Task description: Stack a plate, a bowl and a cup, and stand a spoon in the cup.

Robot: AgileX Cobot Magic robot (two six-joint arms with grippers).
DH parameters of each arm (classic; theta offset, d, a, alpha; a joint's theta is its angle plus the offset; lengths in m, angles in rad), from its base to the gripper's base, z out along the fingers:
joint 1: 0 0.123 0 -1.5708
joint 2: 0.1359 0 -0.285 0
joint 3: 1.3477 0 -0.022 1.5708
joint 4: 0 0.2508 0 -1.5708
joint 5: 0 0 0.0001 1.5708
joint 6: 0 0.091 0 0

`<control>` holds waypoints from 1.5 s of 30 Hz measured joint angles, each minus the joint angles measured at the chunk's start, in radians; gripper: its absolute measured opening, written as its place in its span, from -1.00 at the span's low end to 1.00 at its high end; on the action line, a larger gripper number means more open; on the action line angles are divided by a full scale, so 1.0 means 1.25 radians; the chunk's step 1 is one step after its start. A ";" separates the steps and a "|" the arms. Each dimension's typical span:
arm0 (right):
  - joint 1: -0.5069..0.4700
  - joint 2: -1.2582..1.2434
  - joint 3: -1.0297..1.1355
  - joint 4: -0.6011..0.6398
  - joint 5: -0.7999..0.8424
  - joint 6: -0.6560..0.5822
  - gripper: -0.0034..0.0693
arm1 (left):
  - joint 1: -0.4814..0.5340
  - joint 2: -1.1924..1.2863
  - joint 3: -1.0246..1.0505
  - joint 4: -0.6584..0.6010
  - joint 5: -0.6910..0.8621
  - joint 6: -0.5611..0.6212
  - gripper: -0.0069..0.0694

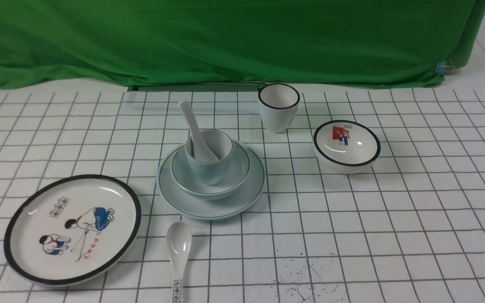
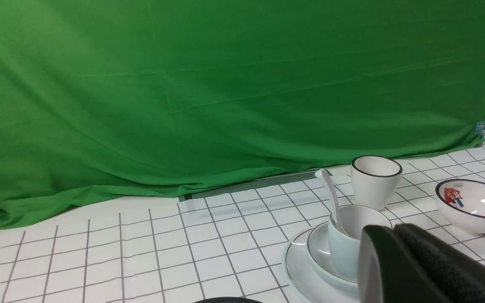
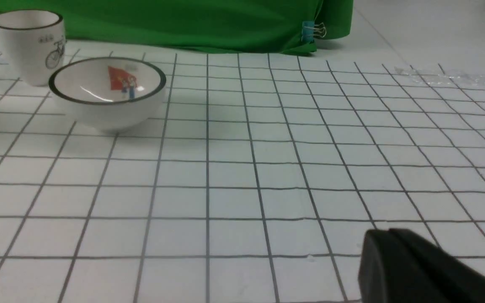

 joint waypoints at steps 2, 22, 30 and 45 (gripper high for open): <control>0.000 0.000 0.000 0.000 0.005 0.002 -0.87 | 0.000 0.000 0.000 0.000 0.000 0.000 -0.90; 0.000 0.000 0.000 -0.002 0.010 0.017 -0.75 | 0.000 0.000 0.000 0.000 0.000 0.002 -0.90; 0.000 0.000 0.000 -0.002 0.010 0.017 -0.68 | 0.000 0.000 0.005 -0.001 -0.016 0.002 -0.90; 0.000 0.000 0.000 -0.002 0.010 0.017 -0.57 | 0.198 -0.013 0.314 0.000 -0.300 0.002 -0.90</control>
